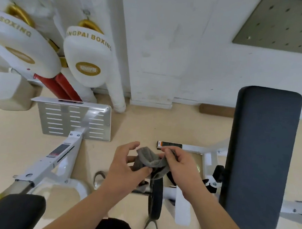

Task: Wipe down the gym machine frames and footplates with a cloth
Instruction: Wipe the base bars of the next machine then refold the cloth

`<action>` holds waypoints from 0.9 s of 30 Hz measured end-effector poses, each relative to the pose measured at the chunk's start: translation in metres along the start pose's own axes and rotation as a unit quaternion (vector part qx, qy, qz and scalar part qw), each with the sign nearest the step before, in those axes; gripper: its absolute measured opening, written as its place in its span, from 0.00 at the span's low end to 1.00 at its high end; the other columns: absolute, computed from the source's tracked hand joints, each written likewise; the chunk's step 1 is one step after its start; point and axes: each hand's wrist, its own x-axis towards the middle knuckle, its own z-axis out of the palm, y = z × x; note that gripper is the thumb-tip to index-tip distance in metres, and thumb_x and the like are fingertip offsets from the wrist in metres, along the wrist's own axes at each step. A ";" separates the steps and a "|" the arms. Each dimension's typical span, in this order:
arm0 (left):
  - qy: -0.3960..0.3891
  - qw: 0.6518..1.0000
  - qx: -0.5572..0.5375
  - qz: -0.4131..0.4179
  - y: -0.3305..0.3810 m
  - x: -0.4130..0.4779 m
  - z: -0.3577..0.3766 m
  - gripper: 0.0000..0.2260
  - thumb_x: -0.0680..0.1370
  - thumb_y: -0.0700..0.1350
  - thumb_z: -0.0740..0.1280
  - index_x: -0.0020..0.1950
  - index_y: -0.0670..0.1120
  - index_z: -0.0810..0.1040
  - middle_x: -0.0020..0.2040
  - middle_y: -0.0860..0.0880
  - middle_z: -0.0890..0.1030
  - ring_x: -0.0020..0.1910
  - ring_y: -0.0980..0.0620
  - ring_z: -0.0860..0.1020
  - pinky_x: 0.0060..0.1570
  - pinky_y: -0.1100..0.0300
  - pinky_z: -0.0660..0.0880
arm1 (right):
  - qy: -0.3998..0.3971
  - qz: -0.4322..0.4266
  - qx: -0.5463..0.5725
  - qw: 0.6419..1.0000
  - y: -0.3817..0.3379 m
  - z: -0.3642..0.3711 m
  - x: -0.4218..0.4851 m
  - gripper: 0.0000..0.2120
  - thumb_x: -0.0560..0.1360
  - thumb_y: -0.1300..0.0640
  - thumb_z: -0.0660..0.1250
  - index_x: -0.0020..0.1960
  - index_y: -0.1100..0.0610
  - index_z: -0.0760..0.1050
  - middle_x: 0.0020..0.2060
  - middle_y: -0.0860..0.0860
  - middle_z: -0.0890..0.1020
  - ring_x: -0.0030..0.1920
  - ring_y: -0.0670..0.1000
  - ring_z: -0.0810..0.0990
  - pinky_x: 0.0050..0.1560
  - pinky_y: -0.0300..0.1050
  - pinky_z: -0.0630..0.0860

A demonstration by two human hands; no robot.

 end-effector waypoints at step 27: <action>-0.194 0.952 0.228 0.066 0.095 0.143 0.005 0.07 0.82 0.45 0.66 0.48 0.57 0.78 0.39 0.51 0.85 0.41 0.52 0.84 0.44 0.51 0.82 | 0.134 0.026 -0.093 0.986 -0.056 -0.036 0.044 0.11 0.84 0.46 0.61 0.45 0.42 0.76 0.37 0.44 0.82 0.37 0.39 0.80 0.35 0.31 0.73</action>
